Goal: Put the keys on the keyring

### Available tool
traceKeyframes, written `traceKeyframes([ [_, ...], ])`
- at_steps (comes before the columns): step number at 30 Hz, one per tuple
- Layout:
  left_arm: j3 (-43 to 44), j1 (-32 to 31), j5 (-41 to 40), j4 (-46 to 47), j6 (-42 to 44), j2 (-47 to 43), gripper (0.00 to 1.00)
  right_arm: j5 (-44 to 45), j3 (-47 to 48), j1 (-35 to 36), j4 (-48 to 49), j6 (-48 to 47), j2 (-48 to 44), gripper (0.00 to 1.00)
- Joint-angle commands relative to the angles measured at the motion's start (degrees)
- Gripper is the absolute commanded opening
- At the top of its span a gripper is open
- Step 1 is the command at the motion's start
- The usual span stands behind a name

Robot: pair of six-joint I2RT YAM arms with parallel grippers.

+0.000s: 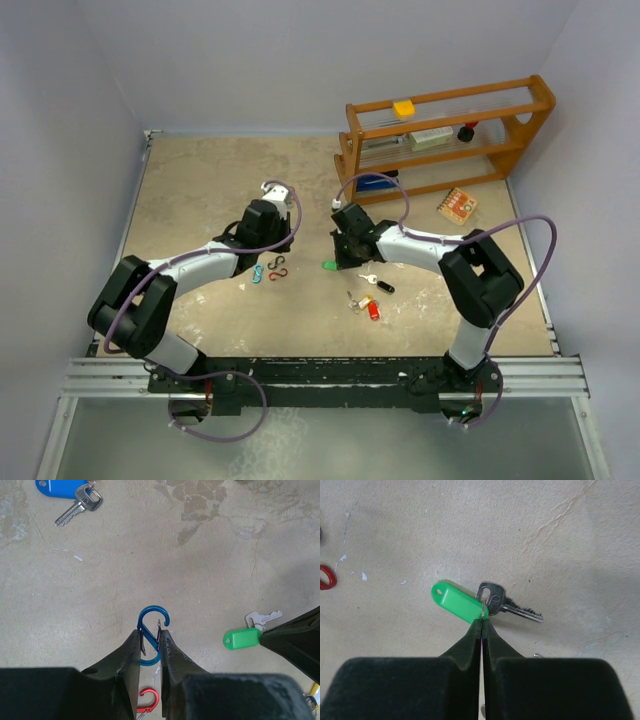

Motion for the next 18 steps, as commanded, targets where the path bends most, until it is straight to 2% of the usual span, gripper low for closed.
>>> traceKeyframes([
  [1, 0.66, 0.42, 0.80, 2.88, -1.35, -1.09, 0.00, 3.97, -0.13, 0.23, 0.73, -1.98, -4.76, 0.00],
  [14, 0.93, 0.33, 3.50, 5.09, -2.84, -0.45, 0.00, 8.03, -0.14, 0.18, 2.45, -7.43, -9.33, 0.00],
  [18, 0.09, 0.23, 6.69, 7.54, -2.41, -1.59, 0.00, 7.78, -1.43, 0.15, 4.86, -13.14, -10.95, 0.00],
])
